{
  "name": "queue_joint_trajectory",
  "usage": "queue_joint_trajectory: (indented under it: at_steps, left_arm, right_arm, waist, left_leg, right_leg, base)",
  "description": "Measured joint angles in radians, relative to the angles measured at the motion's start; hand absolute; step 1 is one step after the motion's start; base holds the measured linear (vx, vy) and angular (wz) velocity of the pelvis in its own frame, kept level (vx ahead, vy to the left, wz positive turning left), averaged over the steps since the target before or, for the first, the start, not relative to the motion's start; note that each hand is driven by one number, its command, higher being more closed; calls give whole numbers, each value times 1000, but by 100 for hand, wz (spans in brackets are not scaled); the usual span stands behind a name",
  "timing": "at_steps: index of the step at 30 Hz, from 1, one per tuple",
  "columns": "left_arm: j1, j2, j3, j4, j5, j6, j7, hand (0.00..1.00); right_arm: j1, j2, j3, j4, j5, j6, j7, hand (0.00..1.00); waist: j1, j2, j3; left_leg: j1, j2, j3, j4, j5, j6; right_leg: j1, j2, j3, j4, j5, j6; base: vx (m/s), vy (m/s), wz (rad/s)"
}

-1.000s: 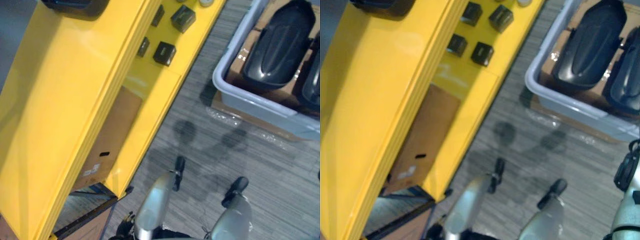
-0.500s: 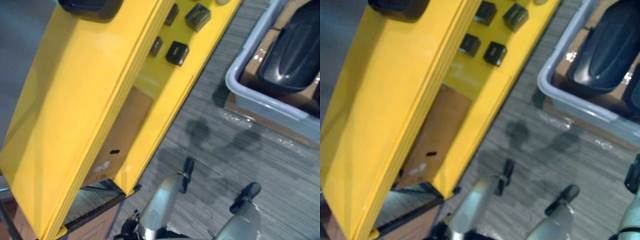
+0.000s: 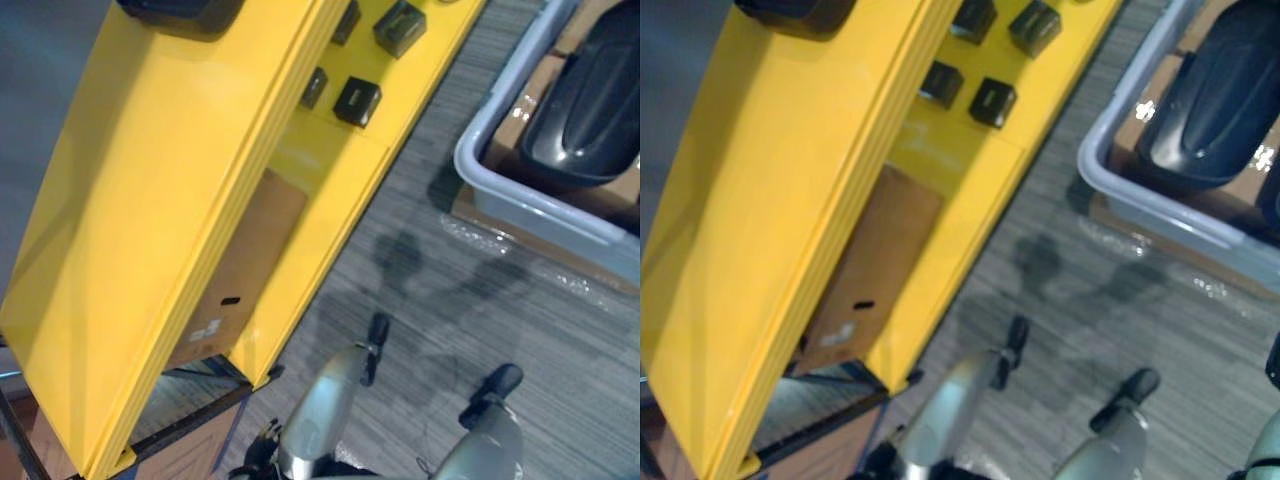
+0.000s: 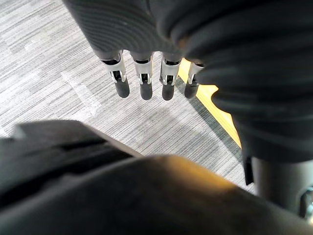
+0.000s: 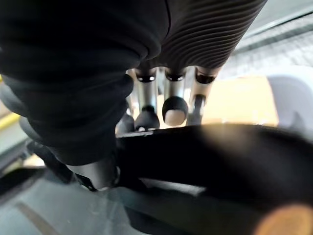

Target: Walk over and take plastic housings, then place them on the shelf

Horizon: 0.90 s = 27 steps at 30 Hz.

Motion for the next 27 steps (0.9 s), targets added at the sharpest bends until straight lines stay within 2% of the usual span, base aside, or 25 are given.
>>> queue_joint_trajectory:
  at_steps: [2,5,8,11,13,15,17,18,19,20,21,23,25,27]
  left_arm:
    - [0,0,0,0,3,-10,5,0]
    - [0,3,1,-9,3,-45,21,0]
    - [-1,9,2,-52,-1,-78,44,0]
    - [1,33,0,-116,-1,-82,64,0]
    - [3,49,-1,-169,1,-84,94,0]
    - [32,58,1,-237,-2,-81,130,0]
    - [80,88,3,-345,-1,-59,174,0]
    - [92,97,3,-373,-1,-50,185,0]
    - [104,108,14,-416,-1,-34,205,0]
    - [117,109,73,-516,-20,-37,232,0]
    - [112,109,105,-628,-27,-52,254,0]
    - [24,111,153,-835,18,-109,320,0]
    - [-22,119,181,-917,59,-129,358,0]
    - [-41,123,226,-1000,133,-140,399,0]
  right_arm:
    - [0,0,1,0,-15,23,29,100]
    - [0,4,1,2,-42,30,47,100]
    - [0,13,22,3,-54,24,44,100]
    - [-1,42,39,0,-57,5,30,100]
    - [-1,78,41,-7,-84,-12,8,100]
    - [0,108,40,-41,-89,-15,-11,100]
    - [4,139,39,-126,-111,-20,-31,100]
    - [8,149,39,-149,-121,-20,-37,100]
    - [18,158,39,-178,-124,-20,-44,100]
    - [31,164,34,-210,-127,-21,-44,100]
    - [36,166,22,-233,-141,-21,-44,100]
    - [39,204,21,-298,-166,-36,-44,100]
    - [57,234,21,-330,-167,-40,-44,100]
    - [113,273,15,-379,-184,-39,-43,100]
  waist:
    - [0,0,0]
    - [-2,-1,0]
    - [-4,-2,1]
    - [-6,-12,9]
    - [-8,-27,20]
    - [-19,-53,38]
    - [-36,-92,66]
    - [-39,-103,73]
    - [-39,-116,82]
    - [-38,-130,91]
    - [-36,-133,92]
    - [-39,-136,94]
    - [-53,-149,93]
    - [-65,-186,96]
  left_leg:
    - [0,4,-1,3,0,0]
    - [3,11,-3,8,-2,-2]
    - [4,17,-5,17,-3,-5]
    - [18,27,-5,18,-5,-7]
    - [47,34,-1,8,-4,-8]
    - [71,35,3,-11,0,-14]
    - [82,45,4,-22,6,-23]
    - [88,48,5,-25,6,-23]
    - [98,54,6,-27,7,-24]
    - [113,59,1,-35,10,-29]
    - [120,62,-3,-42,14,-34]
    - [142,72,0,-43,14,-35]
    - [152,77,1,-46,15,-36]
    - [175,96,12,-62,17,-41]
  right_leg:
    - [4,5,-2,-4,3,-3]
    - [20,16,-6,-12,12,0]
    - [28,20,-12,-12,13,1]
    - [42,29,-16,-12,10,-5]
    - [63,33,-14,-13,8,-8]
    - [74,34,-10,-15,4,-15]
    - [78,37,-10,-14,5,-14]
    - [82,40,-10,-15,5,-14]
    - [90,46,-10,-15,4,-15]
    - [106,52,-15,-16,3,-18]
    - [114,54,-25,-15,3,-18]
    - [137,66,-26,-19,2,-19]
    - [151,70,-27,-31,4,-23]
    - [176,95,-25,-75,25,-34]
  base:
    - [0,0,0]
    - [-8,-21,-1]
    - [-12,-10,0]
    - [-38,-33,-5]
    - [-40,-40,-10]
    - [-29,-30,-8]
    - [-19,-42,-5]
    - [0,-45,-6]
    - [13,-56,-2]
    - [9,-59,6]
    - [-9,-64,7]
    - [-30,-48,-4]
    - [-24,-12,-9]
    - [-10,-17,-20]
